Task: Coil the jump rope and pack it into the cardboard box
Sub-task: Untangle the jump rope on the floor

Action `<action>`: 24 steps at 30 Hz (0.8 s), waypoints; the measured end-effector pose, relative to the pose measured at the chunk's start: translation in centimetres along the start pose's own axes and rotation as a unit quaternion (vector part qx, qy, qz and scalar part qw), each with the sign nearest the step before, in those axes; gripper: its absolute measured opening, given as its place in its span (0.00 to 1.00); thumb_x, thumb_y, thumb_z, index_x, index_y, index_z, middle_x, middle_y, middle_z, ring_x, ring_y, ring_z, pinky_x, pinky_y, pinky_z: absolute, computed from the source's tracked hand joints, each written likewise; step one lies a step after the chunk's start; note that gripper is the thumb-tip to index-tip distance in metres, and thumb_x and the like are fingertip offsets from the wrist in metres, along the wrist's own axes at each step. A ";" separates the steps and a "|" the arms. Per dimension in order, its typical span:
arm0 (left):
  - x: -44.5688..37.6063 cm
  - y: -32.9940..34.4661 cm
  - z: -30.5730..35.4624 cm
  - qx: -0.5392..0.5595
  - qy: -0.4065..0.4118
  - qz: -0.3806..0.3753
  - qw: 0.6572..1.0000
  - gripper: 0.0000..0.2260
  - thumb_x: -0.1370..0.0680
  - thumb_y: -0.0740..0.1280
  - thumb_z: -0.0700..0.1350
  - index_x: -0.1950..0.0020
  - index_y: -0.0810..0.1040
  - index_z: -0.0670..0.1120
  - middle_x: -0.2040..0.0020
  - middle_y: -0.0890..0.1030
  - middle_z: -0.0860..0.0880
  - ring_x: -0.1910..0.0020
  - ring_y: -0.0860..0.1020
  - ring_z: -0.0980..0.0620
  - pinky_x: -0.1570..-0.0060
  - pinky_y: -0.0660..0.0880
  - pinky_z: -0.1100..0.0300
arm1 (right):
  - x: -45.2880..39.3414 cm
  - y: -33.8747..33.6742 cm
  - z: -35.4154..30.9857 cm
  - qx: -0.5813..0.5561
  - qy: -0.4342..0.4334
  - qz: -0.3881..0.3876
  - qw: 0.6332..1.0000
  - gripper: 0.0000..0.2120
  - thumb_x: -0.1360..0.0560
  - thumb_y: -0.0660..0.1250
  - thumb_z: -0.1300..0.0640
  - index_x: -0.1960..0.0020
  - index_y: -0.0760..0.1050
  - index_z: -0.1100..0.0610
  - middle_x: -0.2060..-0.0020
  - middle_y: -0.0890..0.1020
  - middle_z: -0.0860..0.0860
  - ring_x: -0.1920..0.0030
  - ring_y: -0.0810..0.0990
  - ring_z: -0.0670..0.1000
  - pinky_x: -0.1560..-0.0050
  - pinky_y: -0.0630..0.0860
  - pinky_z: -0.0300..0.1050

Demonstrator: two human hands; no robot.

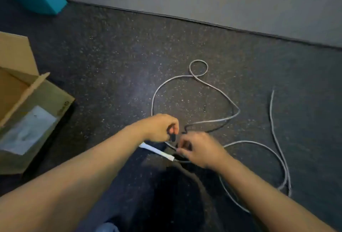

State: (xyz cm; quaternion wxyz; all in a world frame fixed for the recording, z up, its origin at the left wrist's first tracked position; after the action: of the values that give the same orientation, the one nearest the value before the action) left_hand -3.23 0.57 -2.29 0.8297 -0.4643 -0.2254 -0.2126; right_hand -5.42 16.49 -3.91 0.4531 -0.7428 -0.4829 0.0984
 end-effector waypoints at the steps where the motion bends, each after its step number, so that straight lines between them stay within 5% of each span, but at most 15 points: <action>1: -0.9 0.9 -0.7 -0.001 -0.003 -0.006 1.000 0.16 0.31 0.66 0.33 0.51 0.79 0.52 0.51 0.81 0.50 0.52 0.79 0.49 0.48 0.77 0.52 | -0.3 2.2 0.2 0.037 -0.004 -0.027 0.999 0.16 0.27 0.67 0.40 0.49 0.80 0.51 0.50 0.84 0.53 0.47 0.82 0.58 0.51 0.76 0.51; 4: -3.3 1.7 -1.5 0.013 -0.010 0.008 1.000 0.14 0.30 0.69 0.36 0.53 0.79 0.55 0.52 0.82 0.52 0.53 0.80 0.51 0.49 0.79 0.50 | -0.9 6.7 -0.5 0.162 -0.043 -0.051 0.984 0.21 0.29 0.70 0.41 0.44 0.77 0.54 0.43 0.81 0.57 0.42 0.77 0.61 0.45 0.76 0.55; 7: -5.2 0.6 -0.4 0.053 0.001 0.043 0.998 0.11 0.28 0.69 0.37 0.52 0.80 0.54 0.51 0.84 0.50 0.52 0.81 0.50 0.48 0.80 0.49 | -1.4 6.7 -0.1 0.165 -0.064 -0.019 0.984 0.14 0.27 0.67 0.50 0.45 0.77 0.57 0.45 0.80 0.59 0.42 0.78 0.63 0.46 0.76 0.58; 12: -6.2 -3.9 4.1 0.088 0.047 0.119 0.988 0.11 0.25 0.65 0.38 0.59 0.82 0.54 0.58 0.85 0.52 0.60 0.80 0.57 0.57 0.75 0.63 | -1.1 -3.2 0.9 0.003 -0.014 0.037 0.999 0.06 0.24 0.66 0.52 0.49 0.78 0.53 0.54 0.86 0.54 0.51 0.83 0.58 0.52 0.75 0.49; 16: -6.4 -5.7 6.3 0.135 0.084 0.143 0.977 0.11 0.25 0.61 0.36 0.57 0.81 0.48 0.62 0.85 0.48 0.64 0.81 0.53 0.62 0.78 0.61 | -1.4 -8.7 3.7 0.061 0.011 0.042 0.997 0.06 0.24 0.67 0.52 0.50 0.78 0.53 0.52 0.86 0.53 0.49 0.82 0.57 0.52 0.74 0.47; 19: -5.6 -3.8 3.5 0.021 0.083 0.157 0.984 0.08 0.29 0.62 0.42 0.58 0.78 0.55 0.59 0.82 0.55 0.58 0.81 0.52 0.52 0.78 0.51 | -0.7 -5.2 4.0 0.063 0.010 0.019 0.998 0.08 0.26 0.65 0.49 0.52 0.79 0.52 0.53 0.85 0.53 0.49 0.83 0.59 0.49 0.79 0.52; 24: -4.2 1.2 1.1 -0.134 0.089 0.053 0.986 0.03 0.26 0.62 0.45 0.55 0.74 0.52 0.56 0.75 0.54 0.55 0.76 0.50 0.53 0.75 0.47 | -0.5 1.7 1.5 0.137 -0.044 -0.006 0.990 0.15 0.26 0.70 0.45 0.46 0.79 0.55 0.44 0.82 0.56 0.42 0.78 0.60 0.45 0.75 0.54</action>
State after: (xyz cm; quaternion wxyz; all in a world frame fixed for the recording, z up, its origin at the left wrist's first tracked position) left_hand -6.15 2.67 -4.97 0.7870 -0.5617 -0.0949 -0.2371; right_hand -5.49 16.73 -6.26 0.5296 -0.6657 -0.4887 0.1935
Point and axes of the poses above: each hand's wrist, its own x-axis away from the middle knuckle, its own y-axis out of the palm, z = x × y, the point moved 4 cm from there along -x, towards the middle knuckle
